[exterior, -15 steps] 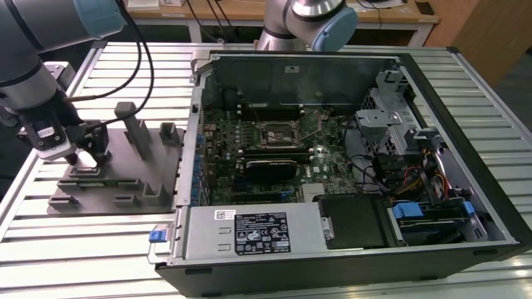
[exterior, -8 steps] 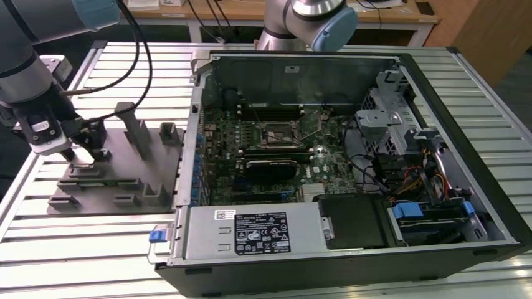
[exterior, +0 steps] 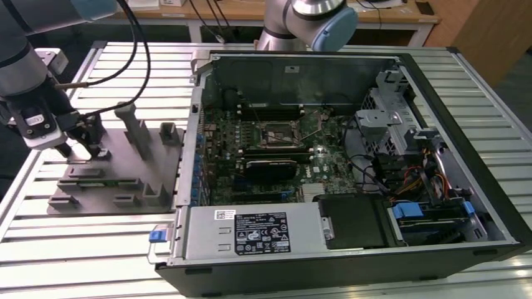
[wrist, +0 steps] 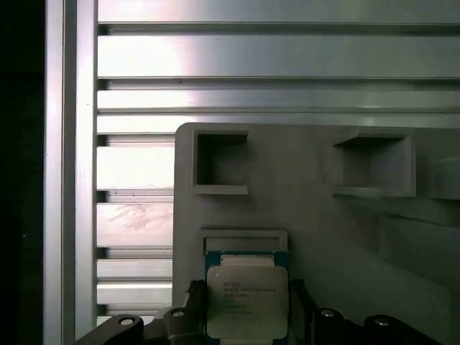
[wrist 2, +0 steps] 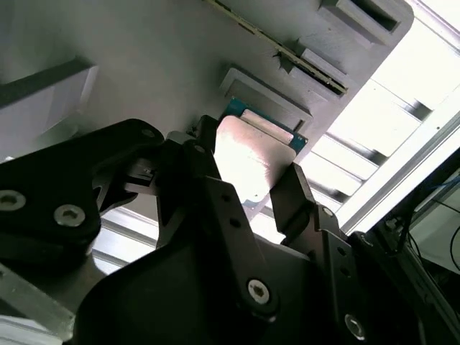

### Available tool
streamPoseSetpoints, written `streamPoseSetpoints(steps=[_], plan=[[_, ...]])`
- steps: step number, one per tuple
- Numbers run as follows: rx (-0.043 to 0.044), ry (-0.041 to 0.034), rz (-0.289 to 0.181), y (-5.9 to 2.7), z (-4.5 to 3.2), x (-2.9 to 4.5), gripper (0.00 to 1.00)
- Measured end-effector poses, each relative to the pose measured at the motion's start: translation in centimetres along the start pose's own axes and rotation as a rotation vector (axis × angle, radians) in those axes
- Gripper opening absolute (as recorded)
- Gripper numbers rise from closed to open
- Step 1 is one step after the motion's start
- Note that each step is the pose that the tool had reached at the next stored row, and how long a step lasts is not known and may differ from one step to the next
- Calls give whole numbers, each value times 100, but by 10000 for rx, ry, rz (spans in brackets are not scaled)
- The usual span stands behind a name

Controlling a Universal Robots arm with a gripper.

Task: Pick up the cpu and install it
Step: 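Pick up the cpu and move it towards the insertion slot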

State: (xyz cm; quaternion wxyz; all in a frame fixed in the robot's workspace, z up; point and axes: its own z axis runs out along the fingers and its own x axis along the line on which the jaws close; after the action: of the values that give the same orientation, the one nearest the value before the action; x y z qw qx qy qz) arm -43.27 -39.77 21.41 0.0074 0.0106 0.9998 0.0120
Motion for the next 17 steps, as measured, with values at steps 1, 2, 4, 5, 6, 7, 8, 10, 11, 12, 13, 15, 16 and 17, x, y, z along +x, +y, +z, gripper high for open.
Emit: streamPoseSetpoints(steps=[1,2,4,5,6,7,8,10,11,12,13,15,16,17], plan=[[0,0,0,0,-18,0,55],[0,-1,-1,1,-37,-1,55],[0,-1,-1,2,-72,-1,55],[0,-1,-1,2,-90,-2,55],[0,0,-1,3,-109,-2,55],[0,-1,0,4,-130,-2,55],[0,-3,0,5,-155,-2,55],[0,-3,0,6,-210,-3,55],[0,-3,0,7,-239,-4,55],[0,-4,0,8,-268,-4,55],[0,-5,-1,9,-300,-5,55],[1,-6,0,10,-361,-5,55],[0,-7,0,11,-390,-6,55],[0,-8,0,11,-415,-6,55]])
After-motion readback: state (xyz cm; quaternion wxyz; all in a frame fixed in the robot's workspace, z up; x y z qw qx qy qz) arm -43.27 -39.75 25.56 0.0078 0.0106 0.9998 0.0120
